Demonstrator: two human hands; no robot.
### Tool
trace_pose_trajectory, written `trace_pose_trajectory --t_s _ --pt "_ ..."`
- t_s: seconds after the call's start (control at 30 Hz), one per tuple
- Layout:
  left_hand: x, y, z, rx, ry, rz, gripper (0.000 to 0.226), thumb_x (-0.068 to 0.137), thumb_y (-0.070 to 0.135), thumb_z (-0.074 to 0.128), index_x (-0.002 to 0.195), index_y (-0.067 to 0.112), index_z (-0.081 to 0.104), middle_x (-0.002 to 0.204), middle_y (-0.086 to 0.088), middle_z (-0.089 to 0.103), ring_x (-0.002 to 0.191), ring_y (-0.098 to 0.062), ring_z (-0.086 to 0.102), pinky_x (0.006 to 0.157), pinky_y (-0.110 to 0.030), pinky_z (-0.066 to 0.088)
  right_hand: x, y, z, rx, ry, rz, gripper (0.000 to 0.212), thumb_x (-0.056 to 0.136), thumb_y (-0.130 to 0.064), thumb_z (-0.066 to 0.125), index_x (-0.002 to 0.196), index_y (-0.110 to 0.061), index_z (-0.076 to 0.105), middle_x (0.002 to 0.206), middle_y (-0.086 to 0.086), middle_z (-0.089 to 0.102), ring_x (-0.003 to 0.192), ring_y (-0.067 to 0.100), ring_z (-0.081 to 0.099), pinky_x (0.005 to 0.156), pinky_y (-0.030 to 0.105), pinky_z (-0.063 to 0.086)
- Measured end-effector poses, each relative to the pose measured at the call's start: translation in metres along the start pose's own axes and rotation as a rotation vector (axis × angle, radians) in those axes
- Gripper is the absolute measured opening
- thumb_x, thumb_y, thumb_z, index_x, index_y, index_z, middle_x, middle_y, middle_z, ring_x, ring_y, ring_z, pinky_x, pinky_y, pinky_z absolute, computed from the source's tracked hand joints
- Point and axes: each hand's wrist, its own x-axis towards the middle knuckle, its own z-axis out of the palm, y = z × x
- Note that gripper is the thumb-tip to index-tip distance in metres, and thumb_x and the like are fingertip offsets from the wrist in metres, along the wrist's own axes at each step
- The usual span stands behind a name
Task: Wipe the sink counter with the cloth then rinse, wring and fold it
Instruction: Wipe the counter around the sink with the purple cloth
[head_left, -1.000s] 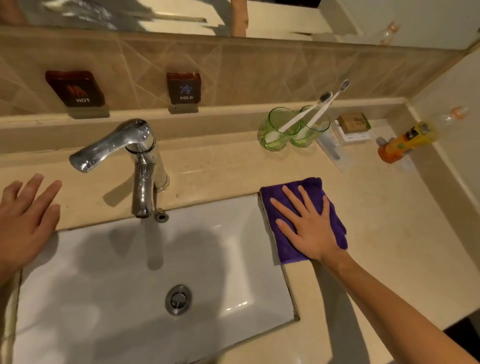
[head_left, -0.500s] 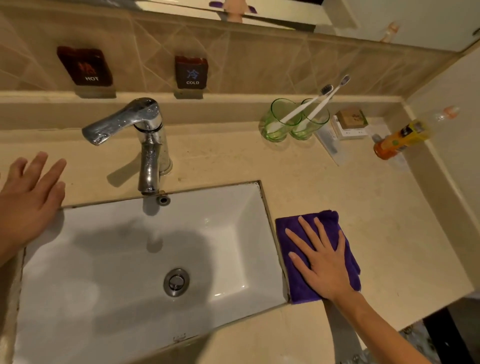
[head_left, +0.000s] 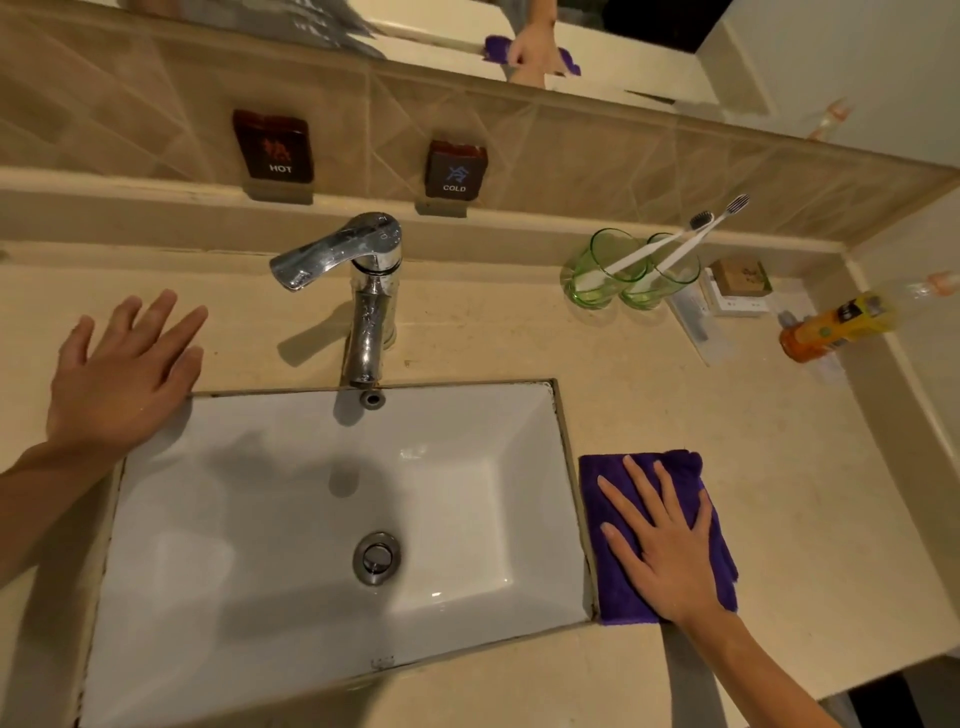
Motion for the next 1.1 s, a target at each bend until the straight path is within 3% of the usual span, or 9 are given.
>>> trace_pose_trajectory --t_s 0.23,0.4,0.67,0.73,0.8,0.87,1.0,1.1 --pt "-0.002 0.003 0.001 0.02 -0.024 -0.034 0.064 0.097 0.068 0.003 0.156 0.049 0.019 0.17 0.01 0.017 0.156 -0.023 0.013 0.112 -0.023 -0.017 0.056 0.004 -0.018 0.029 0.008 0.003 0.052 0.097 -0.069 0.017 0.149 -0.063 0.011 0.166 -0.021 0.003 0.155 0.013 -0.009 0.118 0.067 -0.004" --pt "-0.002 0.005 0.001 0.04 0.012 -0.025 0.061 0.099 0.064 0.006 0.157 0.048 0.019 0.17 0.011 0.017 0.157 -0.021 0.012 0.122 -0.043 0.004 0.127 0.004 -0.035 0.034 0.027 -0.005 0.052 0.097 -0.069 0.016 0.148 -0.064 0.007 0.166 -0.022 0.003 0.155 0.013 -0.007 0.117 0.068 -0.003" --pt "-0.003 0.004 0.002 0.041 0.014 -0.012 0.062 0.099 0.065 0.005 0.157 0.048 0.018 0.17 0.01 0.015 0.157 -0.021 0.012 0.123 -0.049 0.006 0.09 0.01 -0.021 0.001 0.063 -0.118 0.055 0.1 -0.063 0.017 0.154 -0.054 0.009 0.167 -0.019 -0.001 0.155 0.017 -0.008 0.117 0.069 -0.004" --pt "-0.004 0.003 0.003 0.055 0.008 -0.025 0.061 0.099 0.065 0.004 0.157 0.049 0.017 0.17 0.011 0.015 0.157 -0.02 0.012 0.123 -0.038 -0.002 0.067 0.011 -0.013 -0.02 0.073 -0.146 0.056 0.101 -0.062 0.017 0.155 -0.051 0.012 0.168 -0.017 0.001 0.156 0.019 -0.006 0.117 0.069 -0.002" --pt "-0.006 0.003 0.005 0.077 0.016 -0.048 0.061 0.099 0.066 0.004 0.157 0.05 0.017 0.17 0.012 0.016 0.157 -0.019 0.012 0.114 -0.021 -0.018 0.057 0.013 -0.01 -0.016 0.068 -0.149 0.056 0.101 -0.063 0.016 0.155 -0.05 0.013 0.168 -0.016 0.002 0.156 0.019 -0.005 0.117 0.069 -0.002" --pt "-0.005 0.003 0.003 0.062 0.014 -0.052 0.062 0.099 0.066 0.004 0.157 0.049 0.018 0.17 0.012 0.016 0.156 -0.019 0.012 0.108 -0.016 -0.023 0.059 0.012 -0.012 -0.003 0.045 -0.136 0.057 0.1 -0.065 0.014 0.155 -0.052 0.012 0.168 -0.017 0.001 0.156 0.018 -0.006 0.117 0.069 -0.004" --pt "-0.007 0.003 -0.003 0.006 -0.014 -0.008 0.062 0.1 0.062 0.01 0.157 0.043 0.027 0.17 0.008 0.018 0.157 -0.021 0.012 0.124 -0.045 0.001 0.06 0.011 -0.019 0.034 -0.038 -0.118 0.058 0.095 -0.073 0.01 0.152 -0.059 0.004 0.165 -0.023 -0.008 0.153 0.012 -0.016 0.117 0.066 -0.01" --pt "-0.016 0.009 -0.006 -0.051 0.03 -0.017 0.057 0.103 0.05 0.02 0.153 0.031 0.041 0.167 0.0 0.029 0.155 -0.023 0.021 0.121 -0.047 0.012 0.064 0.011 -0.035 0.071 -0.16 -0.097 0.06 0.09 -0.078 0.012 0.147 -0.067 -0.001 0.161 -0.03 -0.015 0.151 0.008 -0.021 0.118 0.064 -0.012"
